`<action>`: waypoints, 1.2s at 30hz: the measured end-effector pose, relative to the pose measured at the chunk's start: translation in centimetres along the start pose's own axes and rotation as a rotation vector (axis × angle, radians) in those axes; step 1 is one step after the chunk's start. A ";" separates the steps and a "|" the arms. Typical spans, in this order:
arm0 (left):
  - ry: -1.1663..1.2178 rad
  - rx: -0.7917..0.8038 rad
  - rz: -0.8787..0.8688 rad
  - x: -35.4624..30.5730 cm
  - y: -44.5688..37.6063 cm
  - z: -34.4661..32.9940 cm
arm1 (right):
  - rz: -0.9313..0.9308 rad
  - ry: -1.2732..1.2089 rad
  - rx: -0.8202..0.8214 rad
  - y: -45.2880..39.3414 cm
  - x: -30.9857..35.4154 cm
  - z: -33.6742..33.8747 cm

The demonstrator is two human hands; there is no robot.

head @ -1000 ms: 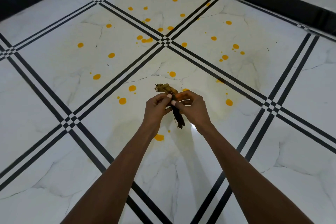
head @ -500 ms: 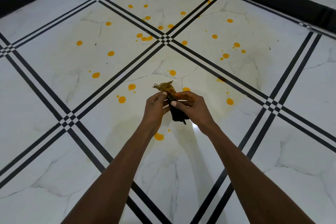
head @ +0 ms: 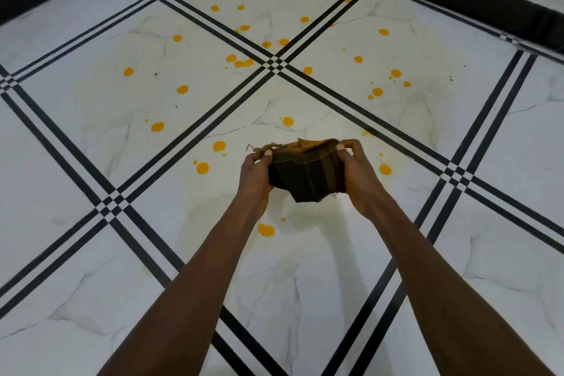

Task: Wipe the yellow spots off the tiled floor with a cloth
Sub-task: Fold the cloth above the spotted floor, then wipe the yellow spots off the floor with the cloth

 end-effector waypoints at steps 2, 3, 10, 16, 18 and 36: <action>-0.016 0.006 0.022 -0.1 -0.3 -0.4 | -0.033 -0.089 -0.065 0.2 0.4 1.7; -0.037 0.004 0.030 -0.2 -0.2 -0.8 | -0.045 -0.142 -0.083 0.3 0.6 2.2; -0.165 0.046 0.027 0.4 -0.5 -3.2 | 0.203 0.135 -0.217 -0.3 4.2 6.1; -0.207 -0.012 -0.038 1.1 -1.4 -1.6 | 0.581 1.012 -0.213 -0.6 8.2 4.0; -0.219 -0.044 -0.057 1.3 -1.7 -0.5 | 0.567 1.298 -0.099 -0.7 6.4 1.7; -1.157 -0.528 -0.644 3.6 -3.5 13.1 | 0.490 1.316 0.205 0.5 -9.8 0.0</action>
Point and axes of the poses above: each hand's wrist, its own y-axis away from the middle knuckle, its own z-axis out of the back of the hand, x = y × z, the point moved 4 cm from there along -y, towards the middle knuckle, and after that the axes turned 14 degrees about z, right-handed, at the moved point
